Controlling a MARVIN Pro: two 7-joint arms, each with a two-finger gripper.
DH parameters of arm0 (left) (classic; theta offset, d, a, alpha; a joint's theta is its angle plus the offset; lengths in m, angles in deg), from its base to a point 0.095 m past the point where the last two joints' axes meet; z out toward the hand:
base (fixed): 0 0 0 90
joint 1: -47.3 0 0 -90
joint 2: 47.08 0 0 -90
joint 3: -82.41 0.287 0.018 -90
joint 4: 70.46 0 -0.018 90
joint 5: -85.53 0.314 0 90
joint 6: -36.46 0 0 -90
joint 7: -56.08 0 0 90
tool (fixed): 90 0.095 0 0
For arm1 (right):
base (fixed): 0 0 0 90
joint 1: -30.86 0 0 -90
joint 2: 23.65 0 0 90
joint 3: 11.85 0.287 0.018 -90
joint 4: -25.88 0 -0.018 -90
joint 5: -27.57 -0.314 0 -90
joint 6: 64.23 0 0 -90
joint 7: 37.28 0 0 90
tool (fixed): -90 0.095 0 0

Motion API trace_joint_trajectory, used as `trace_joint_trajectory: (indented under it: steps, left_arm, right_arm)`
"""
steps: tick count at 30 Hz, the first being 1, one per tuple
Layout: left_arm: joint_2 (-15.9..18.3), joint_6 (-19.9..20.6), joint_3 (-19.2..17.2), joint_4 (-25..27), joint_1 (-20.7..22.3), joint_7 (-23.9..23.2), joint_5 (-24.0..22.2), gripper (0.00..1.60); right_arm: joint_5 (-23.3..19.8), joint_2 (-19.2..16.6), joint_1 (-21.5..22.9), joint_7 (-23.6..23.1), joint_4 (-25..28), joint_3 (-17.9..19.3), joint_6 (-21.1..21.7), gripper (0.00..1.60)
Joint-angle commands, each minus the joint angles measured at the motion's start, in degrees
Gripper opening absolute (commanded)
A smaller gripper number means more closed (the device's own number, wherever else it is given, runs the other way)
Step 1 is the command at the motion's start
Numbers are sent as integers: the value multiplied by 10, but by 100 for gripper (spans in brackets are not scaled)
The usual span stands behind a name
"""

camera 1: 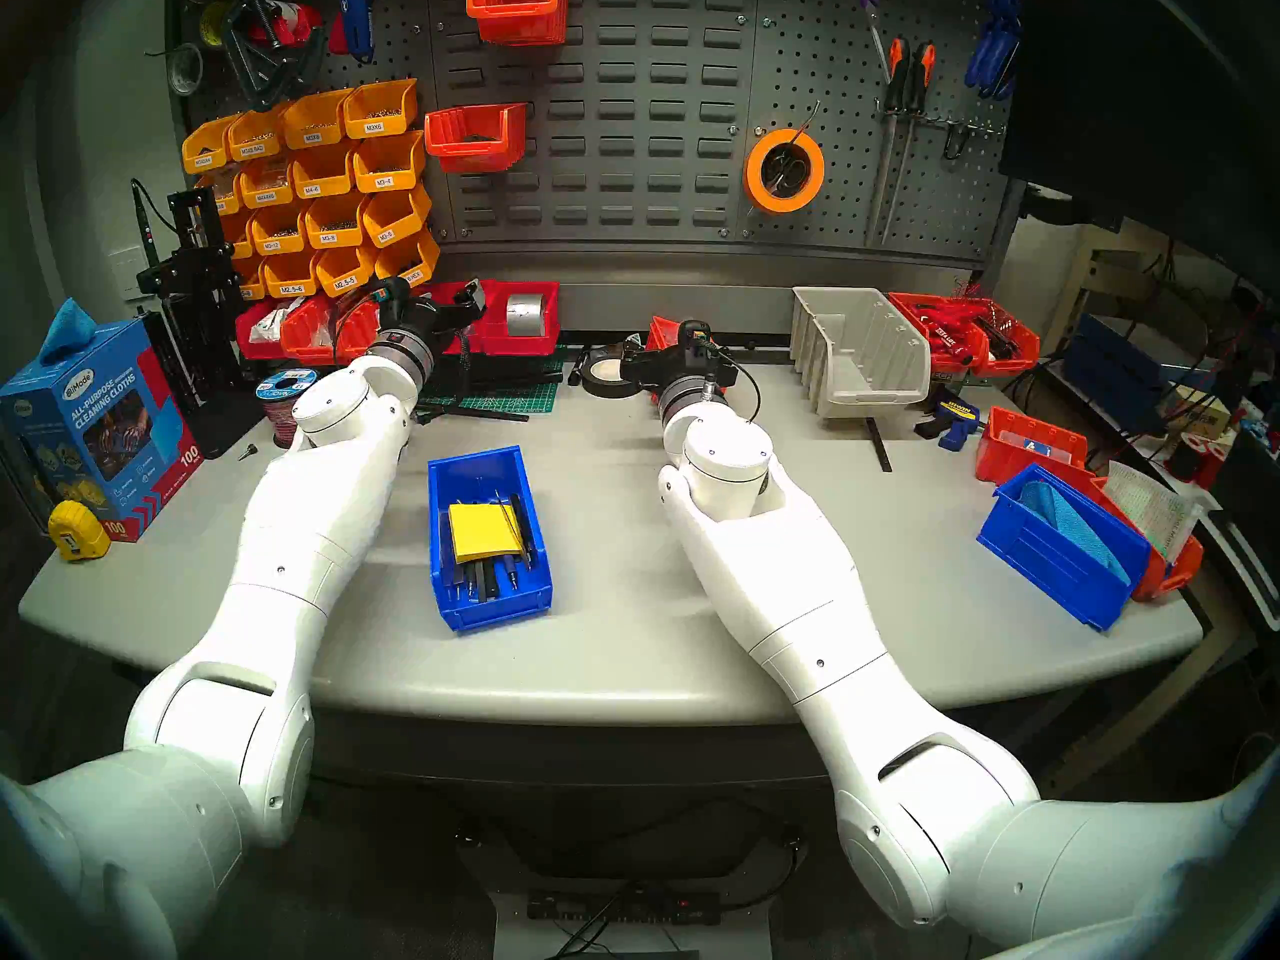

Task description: Hang all the unorganized tool boxes onto the wall

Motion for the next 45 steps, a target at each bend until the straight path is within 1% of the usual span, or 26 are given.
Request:
trace_joint_trajectory:
  steps: [1, 8, 15, 27, 35, 37, 40, 41, 45]
  left_arm:
    - [-1, 0, -1, 6, 10, 0, 0, 160]
    - [-1, 0, -1, 6, 10, 0, 0, 160]
    - [-1, 0, -1, 6, 10, 0, 0, 160]
    - [-1, 0, -1, 6, 10, 0, 0, 160]
    - [-1, -1, -1, 6, 10, 0, 0, 160]
    - [-1, -1, -1, 6, 10, 0, 0, 160]
    - [-1, -1, -1, 6, 10, 0, 0, 160]
    - [-1, -1, -1, 6, 10, 0, 0, 160]
    - [-1, -1, -1, 6, 10, 0, 0, 160]
  right_arm:
    - [-11, 4, 15, -23, -8, 1, -18, 160]
    - [-18, 1, 20, -43, -21, 0, -32, 160]
    - [-23, 4, 31, -54, -42, 1, -44, 160]
    - [-29, 14, 62, -65, -102, 8, -69, 160]
    - [-46, 29, 93, -79, -156, 28, -88, 160]
    - [-53, 33, 102, -83, -175, 34, -96, 160]
    - [-62, 36, 107, -93, -190, 41, -113, 160]
    - [-64, 35, 108, -100, -193, 41, -117, 2]
    - [-66, 37, 108, -111, -196, 37, -127, 0]
